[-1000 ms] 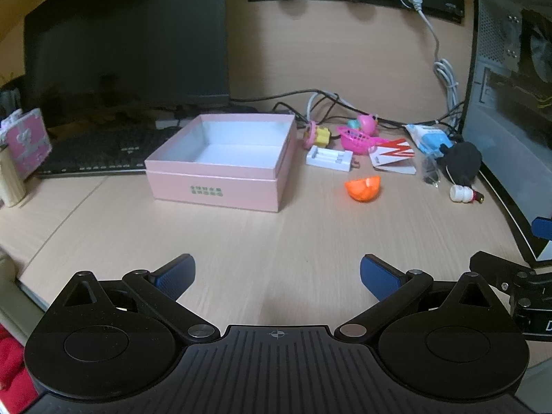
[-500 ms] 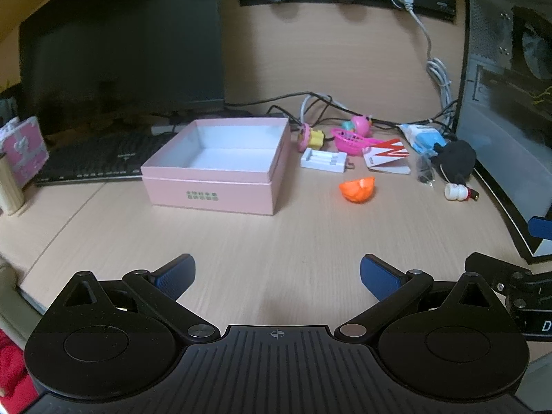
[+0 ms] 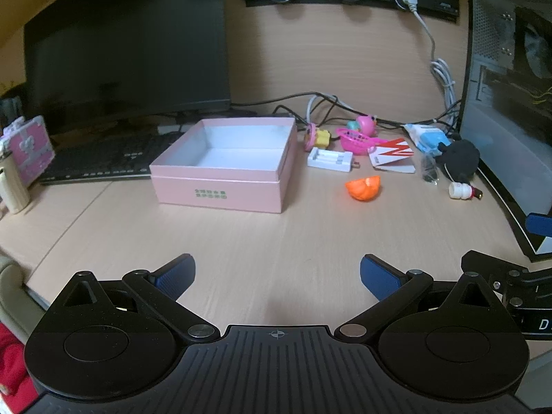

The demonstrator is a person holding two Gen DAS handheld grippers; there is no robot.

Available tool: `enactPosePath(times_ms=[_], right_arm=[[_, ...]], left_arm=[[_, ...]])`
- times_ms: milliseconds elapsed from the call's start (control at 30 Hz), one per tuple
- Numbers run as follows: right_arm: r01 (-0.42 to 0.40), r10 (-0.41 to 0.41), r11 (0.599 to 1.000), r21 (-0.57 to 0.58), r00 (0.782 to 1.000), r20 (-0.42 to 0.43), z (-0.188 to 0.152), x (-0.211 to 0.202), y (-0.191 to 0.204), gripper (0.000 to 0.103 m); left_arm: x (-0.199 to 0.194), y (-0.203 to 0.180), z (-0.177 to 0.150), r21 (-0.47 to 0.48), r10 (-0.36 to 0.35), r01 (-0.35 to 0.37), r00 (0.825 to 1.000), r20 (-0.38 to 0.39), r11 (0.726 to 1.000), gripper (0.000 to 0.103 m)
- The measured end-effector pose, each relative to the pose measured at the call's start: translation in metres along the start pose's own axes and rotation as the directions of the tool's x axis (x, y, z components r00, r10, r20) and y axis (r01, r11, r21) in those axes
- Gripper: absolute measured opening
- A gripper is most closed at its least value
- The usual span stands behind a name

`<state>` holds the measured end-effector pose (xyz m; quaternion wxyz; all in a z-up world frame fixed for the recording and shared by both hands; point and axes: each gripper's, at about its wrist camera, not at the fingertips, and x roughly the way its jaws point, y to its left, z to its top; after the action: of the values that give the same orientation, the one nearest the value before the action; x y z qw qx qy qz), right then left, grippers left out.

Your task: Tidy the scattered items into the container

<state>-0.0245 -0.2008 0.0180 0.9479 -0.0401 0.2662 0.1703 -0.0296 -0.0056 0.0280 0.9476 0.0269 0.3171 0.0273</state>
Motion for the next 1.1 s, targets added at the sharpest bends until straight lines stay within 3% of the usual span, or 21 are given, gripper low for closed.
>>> enactPosePath(times_ms=[333,567,667,1100], right_arm=[[0.020,-0.020,0.999,-0.035,1.000,0.008,0.002,0.000,0.002,0.103],[-0.037,0.036,0.999,-0.017,0.999,-0.034,0.001,-0.001,0.006,0.103],[-0.029,0.028,0.999,-0.014,0.999,-0.043,0.000,0.000,0.014,0.103],[0.150,-0.148,0.988,0.036,0.987,-0.062,0.027,0.011,0.050,0.103]], left_arm=[[0.002,-0.002,0.006,0.018,0.036,-0.036,0.999,-0.019,0.999,0.103],[0.001,0.004,0.010,0.012,0.038,-0.038,0.998,-0.048,0.999,0.103],[0.003,0.011,0.010,0.014,0.013,-0.013,0.999,-0.044,1.000,0.103],[0.032,0.057,0.039,0.037,-0.155,0.155,0.988,-0.016,0.987,0.103]])
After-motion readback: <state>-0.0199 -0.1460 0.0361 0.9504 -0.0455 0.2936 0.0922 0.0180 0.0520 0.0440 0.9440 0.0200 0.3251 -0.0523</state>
